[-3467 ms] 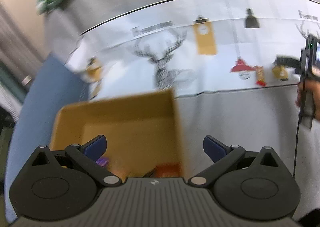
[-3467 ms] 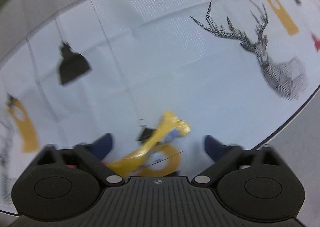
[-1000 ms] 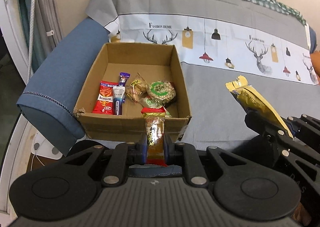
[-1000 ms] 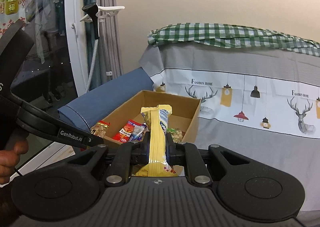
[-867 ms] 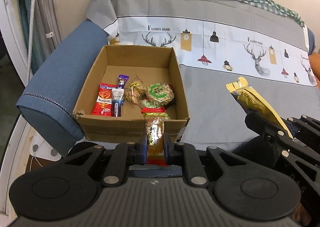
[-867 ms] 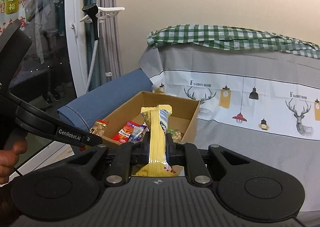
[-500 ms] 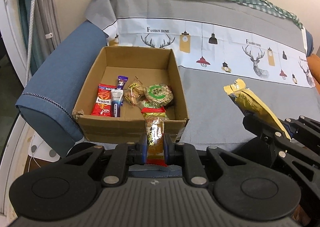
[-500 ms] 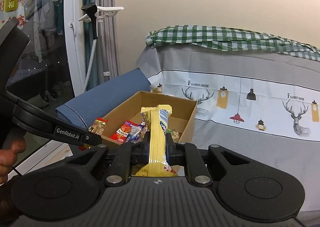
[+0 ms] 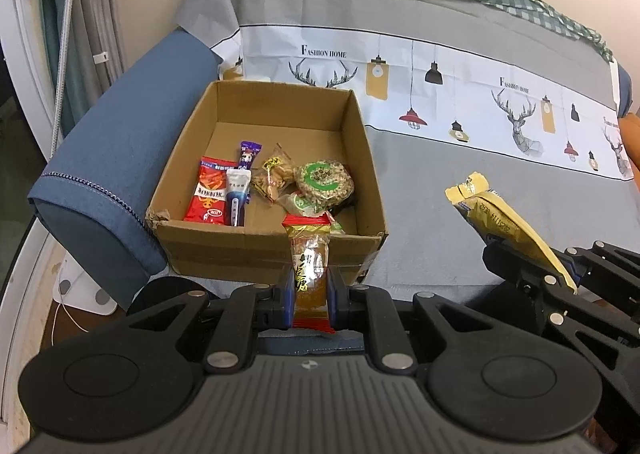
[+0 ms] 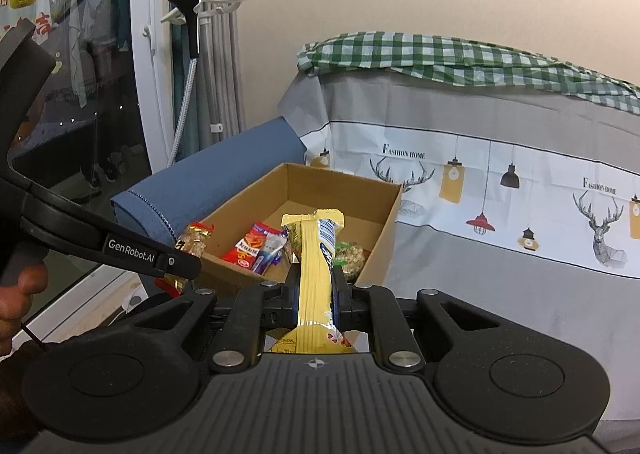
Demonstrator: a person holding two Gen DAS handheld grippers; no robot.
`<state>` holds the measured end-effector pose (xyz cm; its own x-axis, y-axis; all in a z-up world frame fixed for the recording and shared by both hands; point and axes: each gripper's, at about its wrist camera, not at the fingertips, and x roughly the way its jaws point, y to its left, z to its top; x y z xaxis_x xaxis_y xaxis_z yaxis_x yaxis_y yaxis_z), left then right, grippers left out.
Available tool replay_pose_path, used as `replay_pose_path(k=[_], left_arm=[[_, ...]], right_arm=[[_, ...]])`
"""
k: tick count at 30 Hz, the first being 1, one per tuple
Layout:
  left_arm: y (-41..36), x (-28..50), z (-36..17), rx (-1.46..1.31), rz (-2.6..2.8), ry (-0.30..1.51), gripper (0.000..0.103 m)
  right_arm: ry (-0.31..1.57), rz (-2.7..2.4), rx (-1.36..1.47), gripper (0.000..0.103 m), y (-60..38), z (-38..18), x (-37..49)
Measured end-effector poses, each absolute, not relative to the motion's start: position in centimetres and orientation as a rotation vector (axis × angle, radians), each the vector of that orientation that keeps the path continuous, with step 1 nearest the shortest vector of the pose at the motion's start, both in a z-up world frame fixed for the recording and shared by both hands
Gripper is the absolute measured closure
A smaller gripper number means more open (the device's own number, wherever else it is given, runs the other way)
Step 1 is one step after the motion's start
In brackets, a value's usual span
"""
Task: Organize snacks
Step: 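Carry the red candy and yellow candy bar over the box with both tools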
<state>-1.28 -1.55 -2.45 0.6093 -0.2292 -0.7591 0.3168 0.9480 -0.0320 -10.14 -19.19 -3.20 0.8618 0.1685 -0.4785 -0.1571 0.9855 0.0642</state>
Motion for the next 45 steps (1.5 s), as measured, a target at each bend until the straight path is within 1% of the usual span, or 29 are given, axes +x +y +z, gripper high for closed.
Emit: replay_pose_path(k=[11,19,25,33,45], left_arm=[[-0.8,2.7,-3.3,0.105,-0.275,0.909,0.086],[-0.5,8.9,-2.0,0.097,-0.240,0.897,0.086],[-0.5,13.6,-2.2,0.104,-0.207,0.897,0.086],[-1.2,18.7,-4.0,0.137,-0.182,0.926,0.086],[-2.6,24.7,-8.6,0.190,-0.168,1.002,0.086]], right_arm=[[0.564,0.166,0.001,0.089,-18.5,-4.3,-7.4],[0.578,0.164,0.012,0.089,-18.2,-4.4,-3.2],[0.583,0.174,0.010,0.089,-17.6,-4.8,1.3],[0.616,0.167,0.021,0.089,-17.5,-6.7,7.7],[0.711,0.160,0.054,0.089,-17.4,-11.3,15.3]])
